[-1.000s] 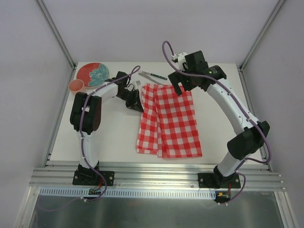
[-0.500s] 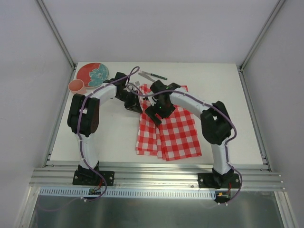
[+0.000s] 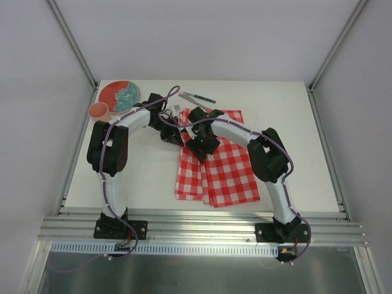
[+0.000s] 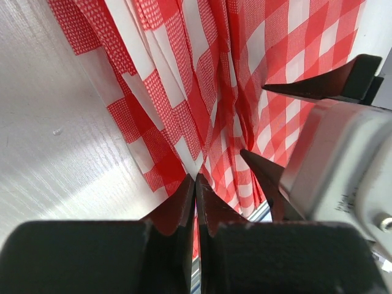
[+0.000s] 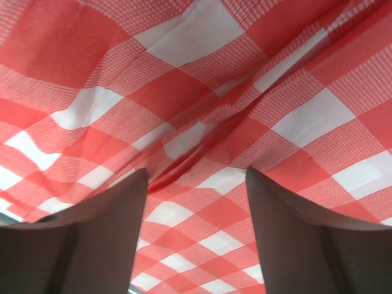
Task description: Set the dinner table for one person
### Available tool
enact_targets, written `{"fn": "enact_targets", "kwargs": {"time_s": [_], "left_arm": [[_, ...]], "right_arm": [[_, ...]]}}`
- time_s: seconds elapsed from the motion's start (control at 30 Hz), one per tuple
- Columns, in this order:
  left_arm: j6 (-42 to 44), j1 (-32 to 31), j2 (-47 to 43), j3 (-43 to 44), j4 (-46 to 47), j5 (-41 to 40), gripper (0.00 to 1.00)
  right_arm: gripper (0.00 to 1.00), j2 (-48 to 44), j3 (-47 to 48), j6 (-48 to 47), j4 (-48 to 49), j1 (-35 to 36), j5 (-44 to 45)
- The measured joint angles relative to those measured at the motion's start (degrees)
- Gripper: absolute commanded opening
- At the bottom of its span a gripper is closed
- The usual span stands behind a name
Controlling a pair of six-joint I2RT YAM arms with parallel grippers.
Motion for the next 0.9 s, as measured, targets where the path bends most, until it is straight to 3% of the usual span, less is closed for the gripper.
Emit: {"fn": "enact_targets", "kwargs": {"time_s": [0.23,0.37,0.47,0.7,0.9], "left_arm": [[0.0,0.0,0.0,0.0,0.0,0.0,0.00],[-0.1,0.0,0.0,0.0,0.0,0.0,0.00],[-0.1,0.0,0.0,0.0,0.0,0.0,0.00],[-0.1,0.0,0.1,0.7,0.0,0.0,0.00],[-0.1,0.0,0.3,1.7,0.0,0.0,0.00]], "right_arm": [[0.47,1.1,0.0,-1.2,0.2,0.0,1.4],[0.17,1.1,0.0,-2.0,0.2,0.0,1.8],[0.01,1.1,0.0,-2.8,0.1,-0.2,2.8],[0.01,-7.5,-7.0,-4.5,-1.2,-6.1,4.9],[0.01,-21.8,-10.8,-6.4,-5.1,-23.3,7.7]]}}
